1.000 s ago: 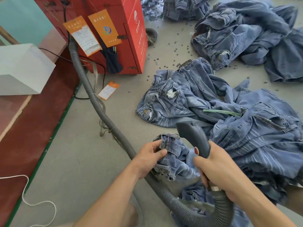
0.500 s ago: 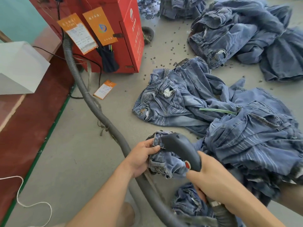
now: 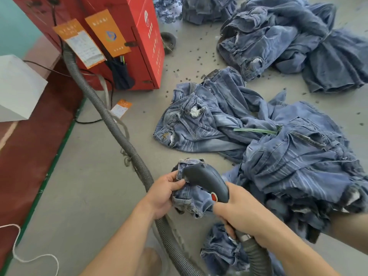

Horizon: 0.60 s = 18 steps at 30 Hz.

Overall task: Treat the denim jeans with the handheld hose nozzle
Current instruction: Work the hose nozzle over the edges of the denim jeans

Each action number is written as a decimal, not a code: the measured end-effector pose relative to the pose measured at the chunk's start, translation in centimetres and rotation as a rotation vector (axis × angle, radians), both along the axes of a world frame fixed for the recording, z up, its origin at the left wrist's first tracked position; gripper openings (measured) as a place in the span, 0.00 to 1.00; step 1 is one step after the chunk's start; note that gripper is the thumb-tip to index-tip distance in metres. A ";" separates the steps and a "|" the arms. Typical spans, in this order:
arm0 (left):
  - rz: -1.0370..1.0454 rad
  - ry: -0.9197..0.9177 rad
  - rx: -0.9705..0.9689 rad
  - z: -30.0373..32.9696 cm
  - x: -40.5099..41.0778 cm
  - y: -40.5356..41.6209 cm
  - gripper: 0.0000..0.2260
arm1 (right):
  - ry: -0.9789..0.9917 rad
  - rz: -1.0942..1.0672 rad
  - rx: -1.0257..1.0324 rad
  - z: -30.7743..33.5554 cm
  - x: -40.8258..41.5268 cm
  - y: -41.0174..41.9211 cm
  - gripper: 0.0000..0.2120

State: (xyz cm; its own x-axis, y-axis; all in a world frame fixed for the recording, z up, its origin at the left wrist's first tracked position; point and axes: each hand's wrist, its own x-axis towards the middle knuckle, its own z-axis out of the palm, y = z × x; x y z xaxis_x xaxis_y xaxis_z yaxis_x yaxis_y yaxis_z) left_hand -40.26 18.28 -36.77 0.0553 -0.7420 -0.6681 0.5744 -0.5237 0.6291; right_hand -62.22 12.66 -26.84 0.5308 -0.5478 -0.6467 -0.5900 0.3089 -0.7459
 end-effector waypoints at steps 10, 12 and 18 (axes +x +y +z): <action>0.193 0.170 0.214 0.0 2.0 -0.1 0.23 | -0.128 -0.538 0.104 -0.5 -3.3 -3.7 0.08; 0.135 0.171 0.286 0.1 1.8 -0.5 0.25 | -0.120 -0.525 0.158 -0.6 -3.6 -3.5 0.08; 0.202 0.098 0.381 -0.3 1.3 -0.8 0.20 | -0.078 -0.466 0.197 -1.8 -3.2 -1.5 0.08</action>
State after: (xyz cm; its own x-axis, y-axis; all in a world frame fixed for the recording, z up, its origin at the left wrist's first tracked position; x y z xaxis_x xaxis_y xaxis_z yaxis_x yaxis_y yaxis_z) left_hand -38.99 17.48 -37.03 0.0968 -0.4226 -0.9011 0.7365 -0.5786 0.3504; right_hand -65.39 11.14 -28.60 0.3103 -0.6096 -0.7295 -0.3011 0.6649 -0.6836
